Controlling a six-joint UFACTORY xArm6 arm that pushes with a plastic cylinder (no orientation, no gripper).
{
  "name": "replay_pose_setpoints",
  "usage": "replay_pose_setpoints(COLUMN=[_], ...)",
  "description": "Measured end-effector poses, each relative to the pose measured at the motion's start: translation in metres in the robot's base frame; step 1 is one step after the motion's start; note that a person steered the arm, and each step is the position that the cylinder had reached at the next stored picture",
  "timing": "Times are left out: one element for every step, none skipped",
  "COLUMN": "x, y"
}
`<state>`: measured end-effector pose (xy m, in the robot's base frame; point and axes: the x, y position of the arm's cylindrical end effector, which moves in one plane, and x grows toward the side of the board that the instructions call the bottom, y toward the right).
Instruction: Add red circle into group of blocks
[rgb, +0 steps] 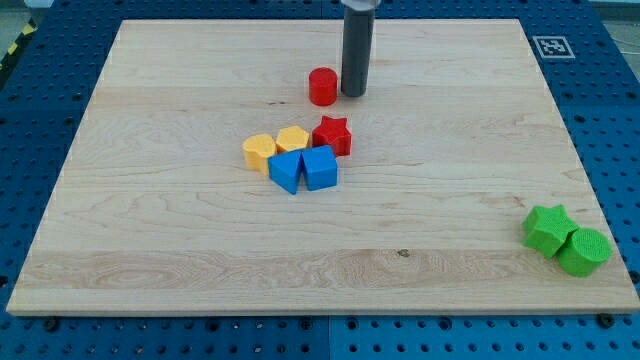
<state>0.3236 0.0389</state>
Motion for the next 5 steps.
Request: replay_pose_setpoints(x=[-0.017, -0.010, 0.006, 0.011, -0.002], y=[-0.014, -0.047, -0.066, -0.071, -0.062])
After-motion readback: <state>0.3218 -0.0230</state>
